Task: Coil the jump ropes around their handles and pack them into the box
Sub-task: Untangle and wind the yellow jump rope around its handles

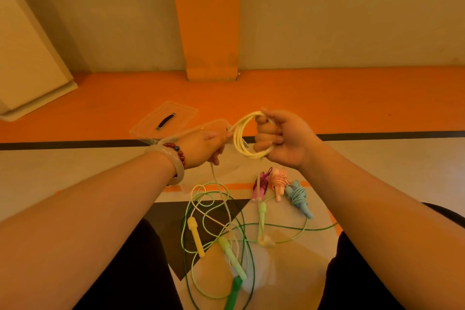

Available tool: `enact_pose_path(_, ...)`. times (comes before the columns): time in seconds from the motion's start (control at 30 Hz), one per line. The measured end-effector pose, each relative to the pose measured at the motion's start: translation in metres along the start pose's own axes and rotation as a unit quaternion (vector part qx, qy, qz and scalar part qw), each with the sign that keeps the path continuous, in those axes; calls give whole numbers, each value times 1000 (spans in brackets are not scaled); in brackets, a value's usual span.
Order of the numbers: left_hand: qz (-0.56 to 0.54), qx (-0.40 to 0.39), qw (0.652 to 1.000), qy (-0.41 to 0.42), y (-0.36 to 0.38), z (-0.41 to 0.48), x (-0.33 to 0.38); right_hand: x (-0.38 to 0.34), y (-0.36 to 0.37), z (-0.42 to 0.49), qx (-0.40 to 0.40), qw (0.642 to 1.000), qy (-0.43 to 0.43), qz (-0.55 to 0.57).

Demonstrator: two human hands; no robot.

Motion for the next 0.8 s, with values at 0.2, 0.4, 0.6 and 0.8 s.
enact_pose_path(0.2, 55, -107, 989, -82, 17, -3, -28, 4, 6, 8, 35, 986, -162, -22)
enact_pose_path(0.4, 215, -120, 969, -27, 14, -6, 8, 32, 2, 8, 103, 695, -28, -711)
enact_pose_path(0.6, 154, 3, 987, 41, -9, -2, 25, 39, 6, 18, 145, 779, 23, -609)
enact_pose_path(0.8, 60, 51, 995, 55, -5, 8, 17, 28, -5, 22, 143, 868, 108, -464)
Point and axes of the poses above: each hand's wrist, its own z-axis towards the middle knuckle, its own y-axis out of the palm, x = y × z, the point moved 1 cm from there along z, towards the middle knuckle, and after that the axes turned 15 degrees about -x, right-handed, at the moved point
